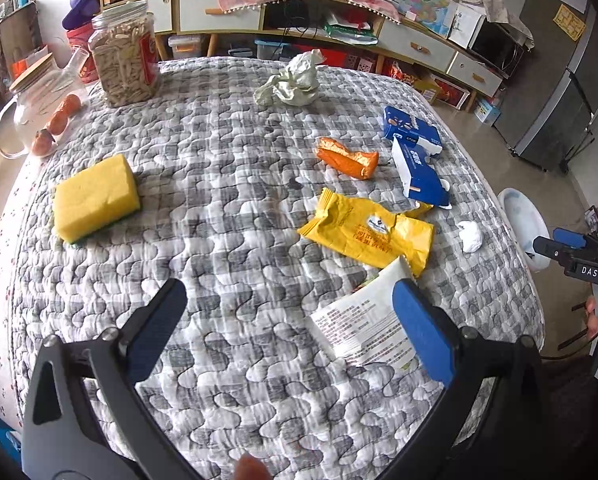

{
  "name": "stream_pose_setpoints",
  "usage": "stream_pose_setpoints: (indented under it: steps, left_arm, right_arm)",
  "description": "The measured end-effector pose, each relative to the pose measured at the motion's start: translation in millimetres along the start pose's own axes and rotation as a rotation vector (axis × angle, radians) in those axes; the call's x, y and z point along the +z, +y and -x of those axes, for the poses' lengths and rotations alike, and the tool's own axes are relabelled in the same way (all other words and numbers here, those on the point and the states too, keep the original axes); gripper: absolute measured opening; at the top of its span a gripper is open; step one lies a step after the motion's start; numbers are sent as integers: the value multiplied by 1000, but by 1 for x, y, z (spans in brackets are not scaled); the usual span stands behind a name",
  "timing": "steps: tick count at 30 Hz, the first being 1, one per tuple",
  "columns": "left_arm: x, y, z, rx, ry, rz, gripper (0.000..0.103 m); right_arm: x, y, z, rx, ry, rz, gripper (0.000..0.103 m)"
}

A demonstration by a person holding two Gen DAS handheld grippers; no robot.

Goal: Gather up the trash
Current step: 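Grasp the white paper bag with the left tool and lift it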

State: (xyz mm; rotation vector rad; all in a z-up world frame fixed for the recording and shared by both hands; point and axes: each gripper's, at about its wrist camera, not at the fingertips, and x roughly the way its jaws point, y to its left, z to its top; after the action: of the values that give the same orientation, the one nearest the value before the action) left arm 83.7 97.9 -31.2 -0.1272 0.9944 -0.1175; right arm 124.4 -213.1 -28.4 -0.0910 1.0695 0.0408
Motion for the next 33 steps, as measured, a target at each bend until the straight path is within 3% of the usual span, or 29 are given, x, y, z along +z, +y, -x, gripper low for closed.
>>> stream_pose_setpoints:
  steps: [7,10,13,19,23,26,29,33]
  left_arm:
    - [-19,0,-10,-33,33,-32,102]
    - [-25,-23,-13,-113,43,-145,102]
    - [-29,-47,-22,-177,103,-274,102]
    - [-35,-83,-47,-162,169,-469,102]
    - [-32,-85,-67,-100,207,-462,102]
    - [-23,-78,-70,-107,192,-400,102]
    - [-18,-74,-66,-151,174,-369,89]
    - [-17,-71,-60,-178,163,-355,50]
  right_arm:
    - [0,19,-5,8,13,43,87]
    - [-1,22,-6,10,16,54,87]
    - [-2,22,-6,12,18,52,87]
    - [-5,11,-4,13,20,23,87]
    - [-6,6,-6,11,29,12,87]
    - [-6,6,-8,12,37,16,87]
    - [-6,10,-8,10,38,28,87]
    - [-2,18,-8,9,38,44,87]
